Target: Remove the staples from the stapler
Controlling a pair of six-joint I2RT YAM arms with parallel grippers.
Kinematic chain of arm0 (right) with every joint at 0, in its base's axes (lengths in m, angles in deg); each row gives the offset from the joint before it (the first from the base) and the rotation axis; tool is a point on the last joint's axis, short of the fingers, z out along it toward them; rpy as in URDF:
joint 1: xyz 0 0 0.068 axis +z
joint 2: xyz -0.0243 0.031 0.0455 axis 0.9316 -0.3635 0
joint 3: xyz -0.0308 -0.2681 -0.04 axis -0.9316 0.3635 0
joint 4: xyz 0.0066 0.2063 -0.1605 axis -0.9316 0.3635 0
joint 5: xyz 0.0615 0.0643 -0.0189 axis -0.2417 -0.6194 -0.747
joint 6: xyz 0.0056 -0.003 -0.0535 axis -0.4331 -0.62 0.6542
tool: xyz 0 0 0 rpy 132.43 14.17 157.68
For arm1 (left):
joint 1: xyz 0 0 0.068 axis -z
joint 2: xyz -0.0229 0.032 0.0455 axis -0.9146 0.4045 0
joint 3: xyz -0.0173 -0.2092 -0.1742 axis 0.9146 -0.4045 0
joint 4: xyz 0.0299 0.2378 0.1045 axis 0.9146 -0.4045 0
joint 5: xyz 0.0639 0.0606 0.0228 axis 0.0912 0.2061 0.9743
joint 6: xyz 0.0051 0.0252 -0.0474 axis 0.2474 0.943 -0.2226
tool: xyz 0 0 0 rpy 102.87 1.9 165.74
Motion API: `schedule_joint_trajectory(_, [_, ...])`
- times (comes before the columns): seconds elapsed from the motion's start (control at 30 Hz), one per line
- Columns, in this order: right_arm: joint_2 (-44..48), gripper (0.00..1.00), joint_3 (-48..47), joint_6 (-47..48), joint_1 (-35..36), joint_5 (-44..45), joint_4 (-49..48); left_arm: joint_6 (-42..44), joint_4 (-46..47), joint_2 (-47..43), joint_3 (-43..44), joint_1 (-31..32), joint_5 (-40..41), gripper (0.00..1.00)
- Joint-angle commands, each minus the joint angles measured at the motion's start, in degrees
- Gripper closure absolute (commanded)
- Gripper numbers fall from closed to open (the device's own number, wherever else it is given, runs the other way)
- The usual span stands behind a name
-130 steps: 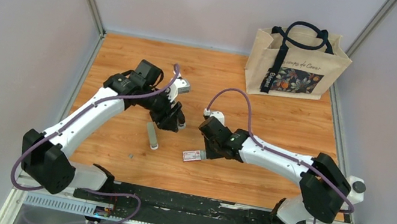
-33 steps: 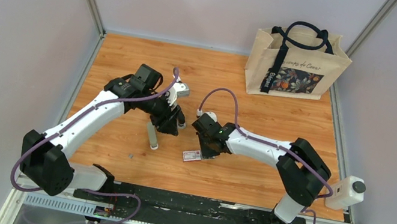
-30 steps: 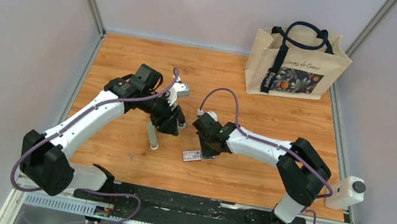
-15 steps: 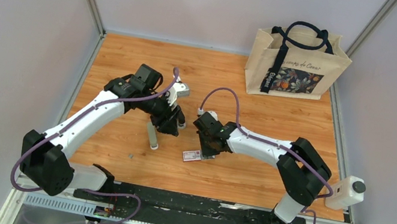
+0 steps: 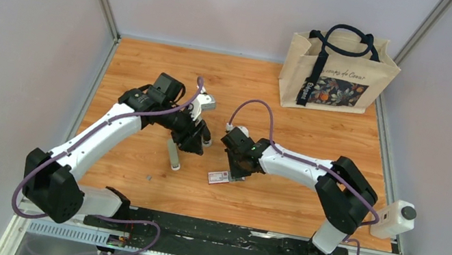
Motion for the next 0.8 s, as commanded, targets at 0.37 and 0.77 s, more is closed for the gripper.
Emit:
schedule_joint_trajectory(0.37, [0.11, 0.83, -0.2, 0.19, -0.43, -0.11, -0.81, 0.25, 0.11, -1.97, 1.03, 0.02, -1.79, 0.39])
schedule_joint_trajectory(0.77, [0.81, 0.73, 0.41, 0.28, -0.43, -0.54, -1.42, 0.25, -0.25, -1.97, 1.38, 0.1, -1.87, 0.38])
